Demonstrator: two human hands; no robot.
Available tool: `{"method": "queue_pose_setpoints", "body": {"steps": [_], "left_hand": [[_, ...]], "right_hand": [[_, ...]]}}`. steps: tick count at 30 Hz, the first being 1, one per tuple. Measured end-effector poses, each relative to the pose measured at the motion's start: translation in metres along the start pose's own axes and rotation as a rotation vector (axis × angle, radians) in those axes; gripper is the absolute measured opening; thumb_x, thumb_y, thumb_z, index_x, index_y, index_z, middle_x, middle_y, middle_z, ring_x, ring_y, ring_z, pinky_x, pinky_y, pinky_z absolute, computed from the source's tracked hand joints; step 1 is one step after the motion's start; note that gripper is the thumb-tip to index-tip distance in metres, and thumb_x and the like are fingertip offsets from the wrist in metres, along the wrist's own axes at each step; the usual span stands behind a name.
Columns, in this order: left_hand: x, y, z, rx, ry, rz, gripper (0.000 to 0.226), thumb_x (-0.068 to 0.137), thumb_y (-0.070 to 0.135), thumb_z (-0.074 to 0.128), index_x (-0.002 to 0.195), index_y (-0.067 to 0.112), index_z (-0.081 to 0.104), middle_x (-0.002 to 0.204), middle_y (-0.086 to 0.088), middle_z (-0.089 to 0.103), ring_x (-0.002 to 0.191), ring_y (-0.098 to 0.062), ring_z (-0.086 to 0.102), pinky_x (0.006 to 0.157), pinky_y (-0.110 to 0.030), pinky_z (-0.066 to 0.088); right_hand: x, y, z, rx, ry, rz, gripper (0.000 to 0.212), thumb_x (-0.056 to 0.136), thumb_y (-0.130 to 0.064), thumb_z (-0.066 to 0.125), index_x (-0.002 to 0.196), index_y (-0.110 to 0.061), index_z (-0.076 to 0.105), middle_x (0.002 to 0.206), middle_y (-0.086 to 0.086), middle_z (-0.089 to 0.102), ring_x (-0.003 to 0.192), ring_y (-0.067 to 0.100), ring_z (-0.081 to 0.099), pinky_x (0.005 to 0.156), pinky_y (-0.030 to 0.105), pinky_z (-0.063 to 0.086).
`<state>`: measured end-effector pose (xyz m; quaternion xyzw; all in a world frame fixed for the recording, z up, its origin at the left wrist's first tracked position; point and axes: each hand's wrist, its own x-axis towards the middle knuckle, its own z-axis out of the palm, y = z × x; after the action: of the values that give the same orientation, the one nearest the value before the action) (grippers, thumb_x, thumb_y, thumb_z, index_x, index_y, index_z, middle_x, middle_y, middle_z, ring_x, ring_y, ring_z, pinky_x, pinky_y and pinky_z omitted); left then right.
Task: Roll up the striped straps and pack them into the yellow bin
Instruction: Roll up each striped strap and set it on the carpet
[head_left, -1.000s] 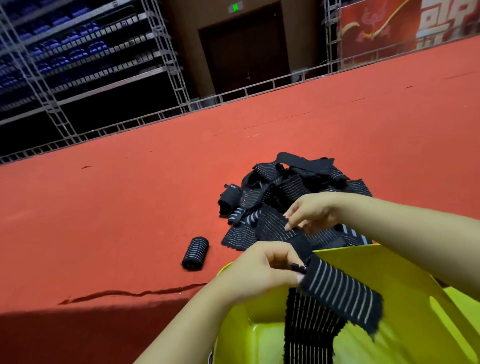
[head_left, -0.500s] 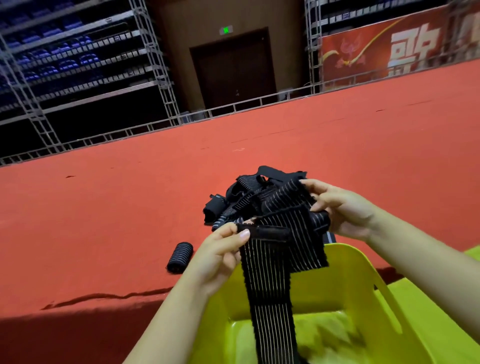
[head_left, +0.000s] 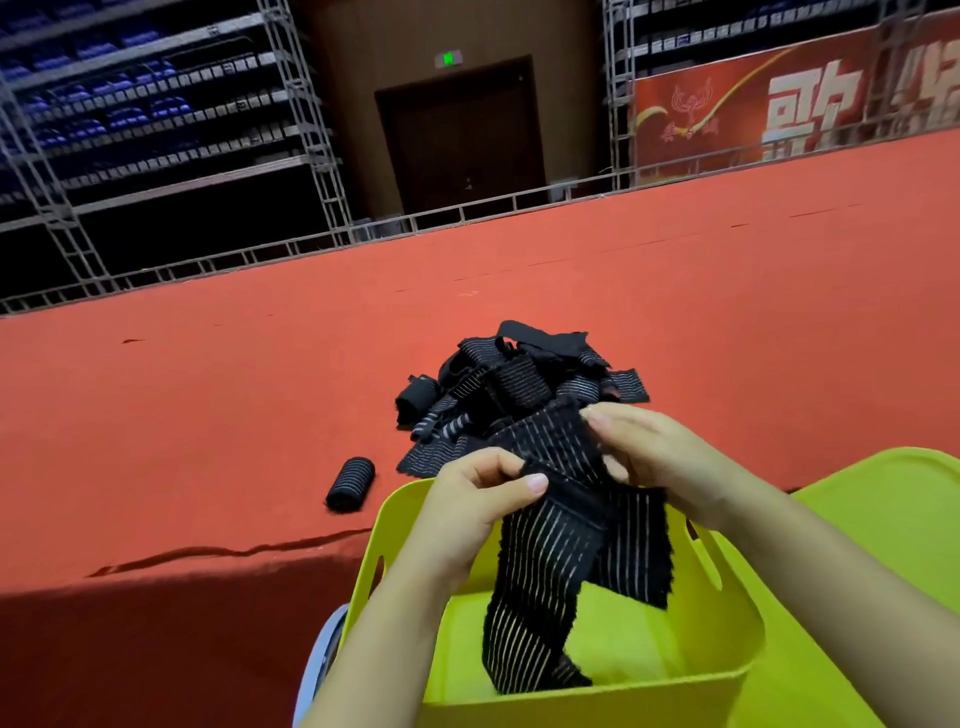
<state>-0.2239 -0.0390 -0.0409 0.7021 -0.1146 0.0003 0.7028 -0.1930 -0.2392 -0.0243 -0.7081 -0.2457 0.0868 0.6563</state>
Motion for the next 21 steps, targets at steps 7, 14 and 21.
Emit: {"method": "queue_pose_setpoints", "body": {"steps": [7,14,21], "left_hand": [[-0.006,0.003,-0.005,0.041,0.075,0.043,0.013,0.067,0.016,0.075,0.060,0.022,0.066,0.081,-0.003,0.062,0.082,-0.020,0.056,0.081,-0.030,0.046],[-0.007,-0.003,-0.038,-0.084,0.396,-0.028,0.009,0.092,0.008,0.060,0.084,0.010,0.063,0.083,-0.007,0.066,0.074,-0.019,0.059,0.061,-0.029,0.044],[0.007,-0.002,-0.035,-0.115,0.604,-0.026,0.012,0.089,0.008,0.067,0.100,0.007,0.063,0.097,-0.012,0.068,0.090,-0.025,0.064,0.091,-0.046,0.051]], "right_hand": [[0.010,0.009,0.006,-0.085,0.338,-0.089,0.026,0.092,-0.016,0.061,0.070,-0.005,0.055,0.065,-0.003,0.046,0.057,0.003,0.040,0.055,0.014,0.034],[0.013,0.036,-0.017,0.086,0.566,-0.054,0.027,0.090,-0.024,0.062,0.091,0.003,0.060,0.082,0.013,0.061,0.079,0.018,0.054,0.076,0.036,0.041],[-0.003,0.013,0.002,0.146,0.418,-0.142,0.005,0.087,-0.017,0.064,0.089,-0.015,0.068,0.085,-0.001,0.068,0.080,0.012,0.061,0.076,0.029,0.046]]}}
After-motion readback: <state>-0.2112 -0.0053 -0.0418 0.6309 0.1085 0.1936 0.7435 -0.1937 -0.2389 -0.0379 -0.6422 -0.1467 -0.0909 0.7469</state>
